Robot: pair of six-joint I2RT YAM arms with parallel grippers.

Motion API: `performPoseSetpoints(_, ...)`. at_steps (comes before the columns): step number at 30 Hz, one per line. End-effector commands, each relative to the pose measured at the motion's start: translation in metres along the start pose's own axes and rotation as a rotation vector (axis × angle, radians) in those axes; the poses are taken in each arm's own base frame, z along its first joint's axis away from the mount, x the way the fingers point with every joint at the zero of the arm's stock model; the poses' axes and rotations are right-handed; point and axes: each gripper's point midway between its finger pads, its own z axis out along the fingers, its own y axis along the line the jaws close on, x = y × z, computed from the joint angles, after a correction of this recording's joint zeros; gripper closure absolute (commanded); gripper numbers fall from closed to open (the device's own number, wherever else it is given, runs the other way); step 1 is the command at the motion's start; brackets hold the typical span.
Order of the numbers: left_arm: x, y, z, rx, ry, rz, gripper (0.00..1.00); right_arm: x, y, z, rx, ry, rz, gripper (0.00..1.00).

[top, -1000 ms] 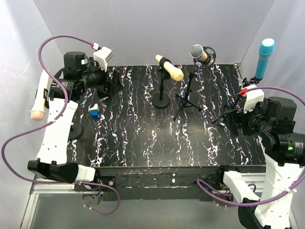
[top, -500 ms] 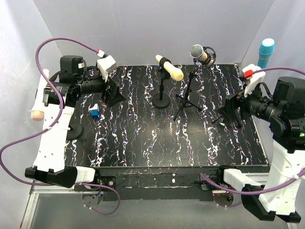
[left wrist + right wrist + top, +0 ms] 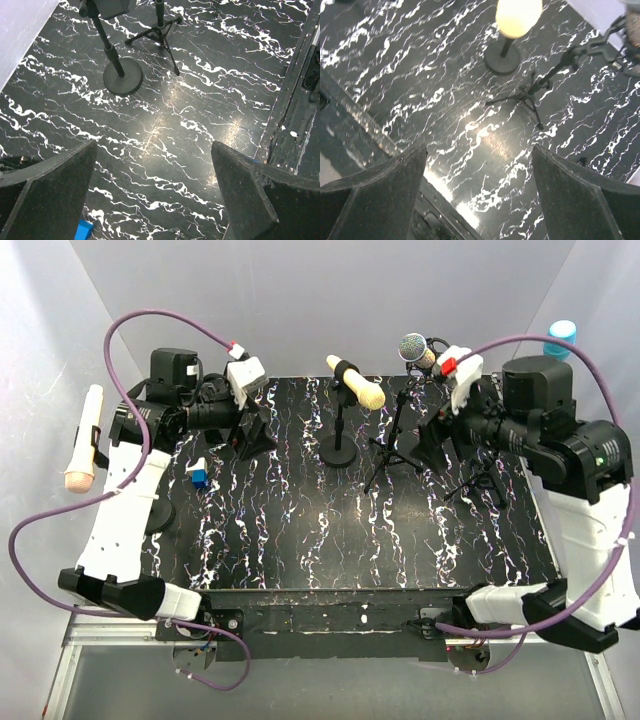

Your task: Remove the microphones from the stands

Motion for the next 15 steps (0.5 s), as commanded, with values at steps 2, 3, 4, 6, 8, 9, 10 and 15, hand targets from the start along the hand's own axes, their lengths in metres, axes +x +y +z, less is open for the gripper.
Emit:
performPoseSetpoints(2, -0.031, 0.001, 0.009, 0.013, -0.077, 0.107, 0.02, -0.054, -0.023, 0.015, 0.112, -0.139, 0.067, 0.09)
performPoseSetpoints(3, -0.031, -0.002, 0.012, 0.026, -0.082, 0.112, 0.02, -0.058, -0.022, 0.018, 0.108, -0.139, 0.071, 0.09)
performPoseSetpoints(4, -0.031, -0.004, 0.015, 0.035, -0.086, 0.118, 0.02, -0.06, -0.02, 0.024, 0.096, -0.132, 0.07, 0.09)
performPoseSetpoints(6, -0.03, -0.008, 0.017, 0.044, -0.099, 0.121, 0.02, -0.06, -0.015, 0.036, 0.079, -0.108, 0.065, 0.1)
performPoseSetpoints(8, -0.026, -0.013, 0.019, 0.048, -0.108, 0.124, 0.02, -0.062, -0.014, 0.048, 0.087, -0.094, 0.064, 0.1)
performPoseSetpoints(9, -0.022, -0.015, 0.02, 0.05, -0.106, 0.12, 0.02, -0.063, -0.012, 0.053, 0.093, -0.091, 0.063, 0.1)
performPoseSetpoints(10, -0.019, -0.017, 0.019, 0.049, -0.103, 0.123, 0.02, -0.065, -0.014, 0.058, 0.108, -0.093, 0.061, 0.09)
performPoseSetpoints(15, 0.003, -0.012, 0.018, -0.007, -0.038, 0.167, 0.02, -0.07, -0.038, 0.078, 0.28, -0.115, 0.147, 0.05)
